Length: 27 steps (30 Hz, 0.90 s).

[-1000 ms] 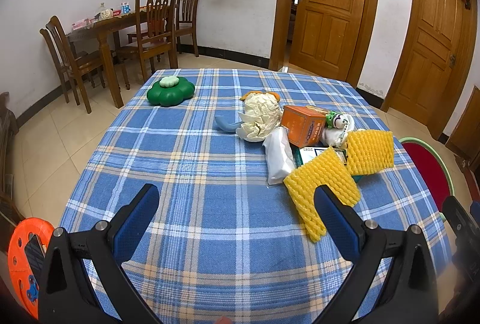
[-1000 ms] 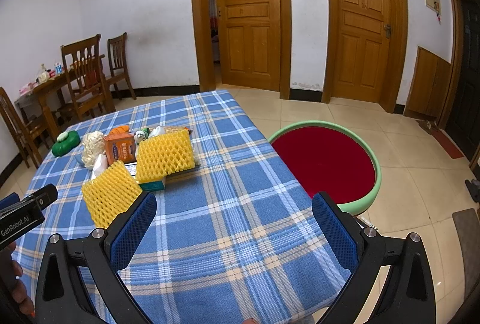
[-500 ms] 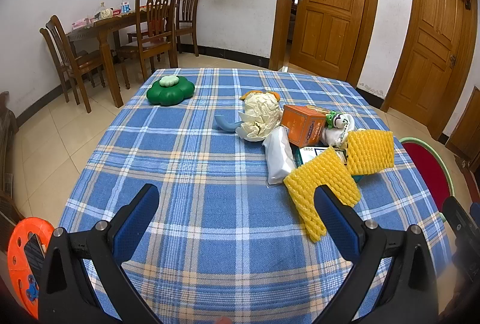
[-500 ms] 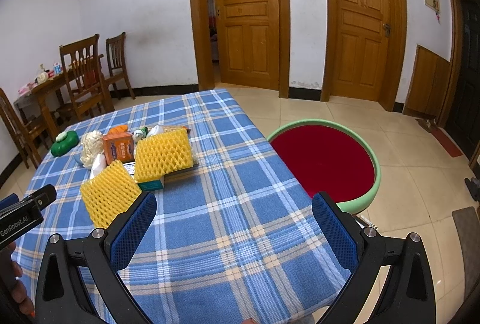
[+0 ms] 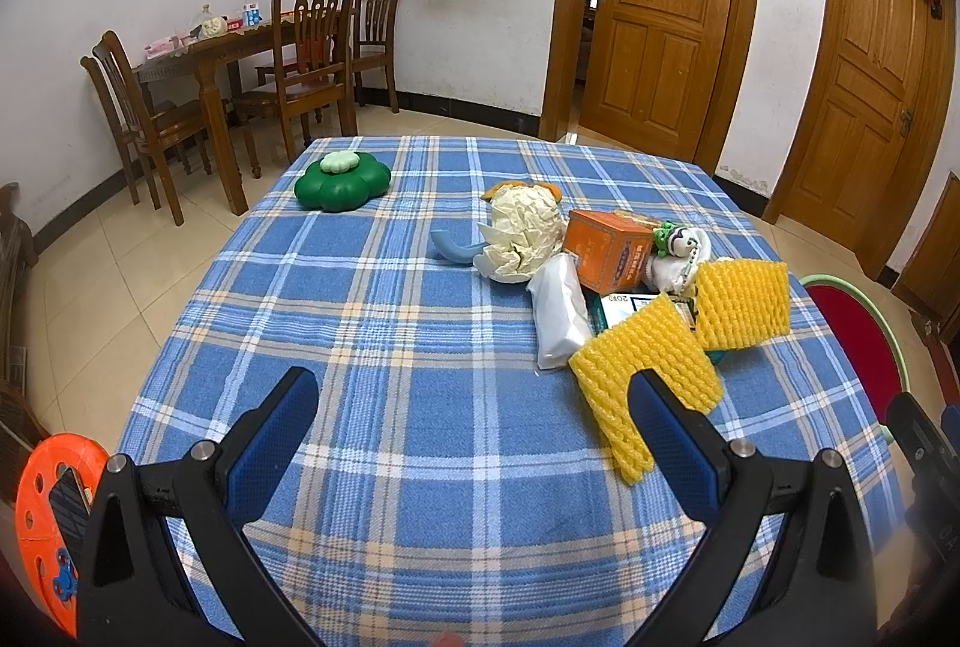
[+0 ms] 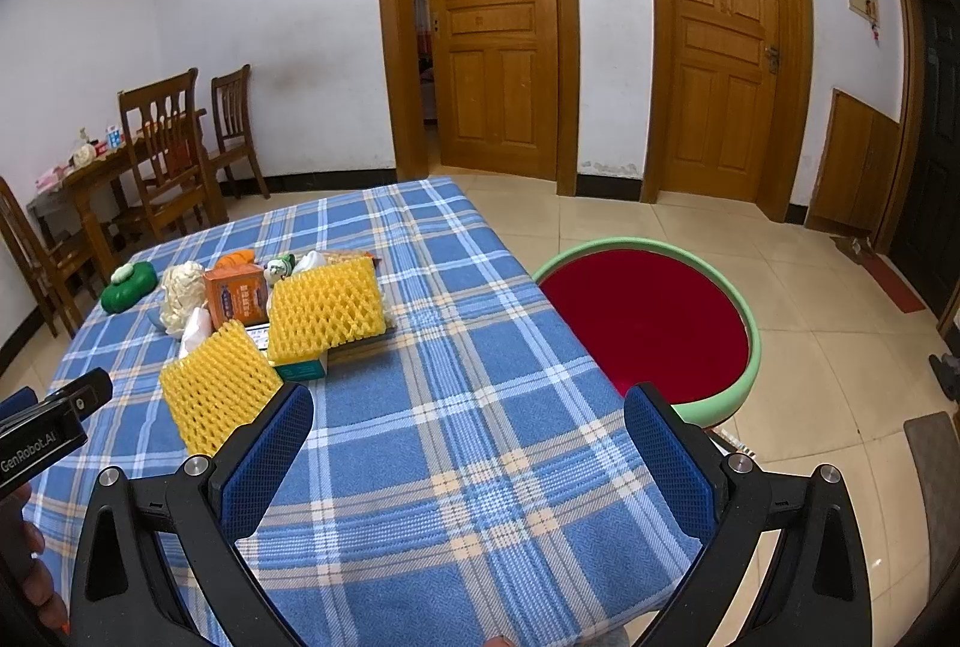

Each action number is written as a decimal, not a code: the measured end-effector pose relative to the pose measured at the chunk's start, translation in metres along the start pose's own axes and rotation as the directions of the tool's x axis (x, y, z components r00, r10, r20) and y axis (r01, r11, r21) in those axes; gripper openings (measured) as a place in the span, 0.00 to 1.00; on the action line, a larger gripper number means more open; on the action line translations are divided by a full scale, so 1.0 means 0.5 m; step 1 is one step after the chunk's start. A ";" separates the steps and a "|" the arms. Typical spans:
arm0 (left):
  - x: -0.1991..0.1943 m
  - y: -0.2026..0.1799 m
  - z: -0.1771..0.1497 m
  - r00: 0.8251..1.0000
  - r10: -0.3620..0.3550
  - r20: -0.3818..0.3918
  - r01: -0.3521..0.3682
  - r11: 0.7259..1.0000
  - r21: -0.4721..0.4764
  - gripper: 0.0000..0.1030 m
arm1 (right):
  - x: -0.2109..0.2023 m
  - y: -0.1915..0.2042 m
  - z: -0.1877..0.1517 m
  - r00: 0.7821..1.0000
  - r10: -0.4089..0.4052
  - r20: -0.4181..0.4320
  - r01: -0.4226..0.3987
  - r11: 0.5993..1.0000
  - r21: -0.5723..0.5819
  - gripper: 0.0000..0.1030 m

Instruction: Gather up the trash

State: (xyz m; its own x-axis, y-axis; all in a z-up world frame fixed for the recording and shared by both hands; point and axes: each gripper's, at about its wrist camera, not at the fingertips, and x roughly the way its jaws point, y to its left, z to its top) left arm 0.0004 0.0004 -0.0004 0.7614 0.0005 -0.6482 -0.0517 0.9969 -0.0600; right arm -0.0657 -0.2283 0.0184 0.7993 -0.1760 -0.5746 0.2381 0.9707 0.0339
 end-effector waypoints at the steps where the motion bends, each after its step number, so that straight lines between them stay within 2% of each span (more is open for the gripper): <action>1: 0.001 0.000 0.000 1.000 0.001 -0.001 -0.001 1.000 0.001 0.99 | -0.008 0.000 -0.004 1.000 0.000 0.000 0.000 1.000 0.000 1.00; 17: 0.007 0.012 0.003 1.000 0.002 -0.005 -0.002 1.000 -0.001 0.99 | -0.003 -0.001 0.000 1.000 0.002 -0.003 -0.002 1.000 -0.001 1.00; 27: 0.051 0.030 0.025 0.999 0.004 -0.043 -0.005 1.000 -0.009 0.99 | 0.037 0.000 0.017 0.998 0.056 -0.005 -0.056 0.998 0.024 1.00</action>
State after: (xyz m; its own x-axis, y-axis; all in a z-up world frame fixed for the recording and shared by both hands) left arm 0.0269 0.0162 -0.0085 0.7327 0.0014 -0.6806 -0.0609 0.9961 -0.0635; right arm -0.0464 -0.2330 0.0146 0.8085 -0.1206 -0.5760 0.2061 0.9748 0.0852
